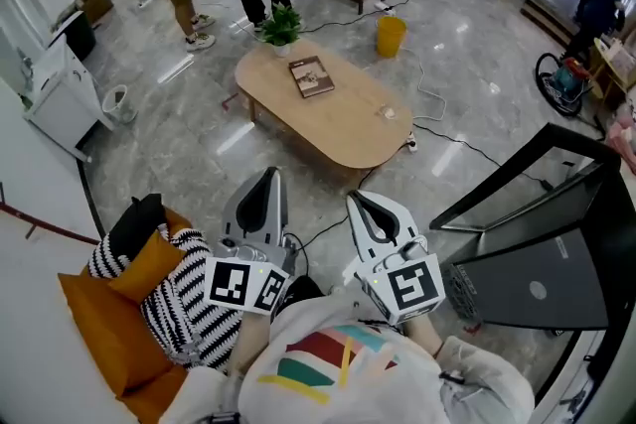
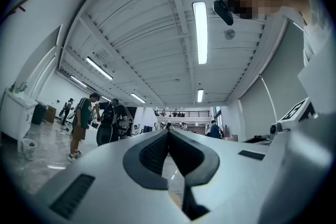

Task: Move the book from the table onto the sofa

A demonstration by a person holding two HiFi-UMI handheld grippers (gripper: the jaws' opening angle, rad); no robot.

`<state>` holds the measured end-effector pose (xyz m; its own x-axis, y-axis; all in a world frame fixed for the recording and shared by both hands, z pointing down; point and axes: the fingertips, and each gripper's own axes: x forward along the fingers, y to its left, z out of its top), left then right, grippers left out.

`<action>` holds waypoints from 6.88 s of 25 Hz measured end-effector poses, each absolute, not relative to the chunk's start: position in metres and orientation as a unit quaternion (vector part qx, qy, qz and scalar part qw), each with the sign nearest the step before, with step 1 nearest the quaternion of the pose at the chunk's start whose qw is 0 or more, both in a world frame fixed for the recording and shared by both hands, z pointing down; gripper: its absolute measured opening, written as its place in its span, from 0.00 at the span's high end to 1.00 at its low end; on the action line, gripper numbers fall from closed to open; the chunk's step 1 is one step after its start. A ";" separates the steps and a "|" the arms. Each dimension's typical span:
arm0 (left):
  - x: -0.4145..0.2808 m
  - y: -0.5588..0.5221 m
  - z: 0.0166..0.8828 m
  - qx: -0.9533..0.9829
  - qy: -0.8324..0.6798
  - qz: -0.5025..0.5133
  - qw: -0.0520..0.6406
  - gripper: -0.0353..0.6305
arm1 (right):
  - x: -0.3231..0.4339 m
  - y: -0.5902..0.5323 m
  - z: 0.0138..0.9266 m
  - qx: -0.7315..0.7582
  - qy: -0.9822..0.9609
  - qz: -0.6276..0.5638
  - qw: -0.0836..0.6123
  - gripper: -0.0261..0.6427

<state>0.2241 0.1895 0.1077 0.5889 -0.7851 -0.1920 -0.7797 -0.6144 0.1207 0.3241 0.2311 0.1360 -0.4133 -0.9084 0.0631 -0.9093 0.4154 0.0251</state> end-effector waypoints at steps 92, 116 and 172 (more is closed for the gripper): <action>0.207 -0.459 0.271 0.866 -0.496 0.002 0.063 0.94 | 0.383 -0.474 0.314 0.543 -0.826 0.143 0.054 0.94; 0.231 -0.486 0.687 0.817 -0.522 0.059 0.238 0.94 | 0.363 -0.523 0.727 0.485 -0.782 0.281 0.274 0.94; 0.110 -0.370 0.759 0.717 -0.608 0.046 0.337 0.76 | 0.238 -0.411 0.758 0.330 -0.815 0.292 0.377 0.94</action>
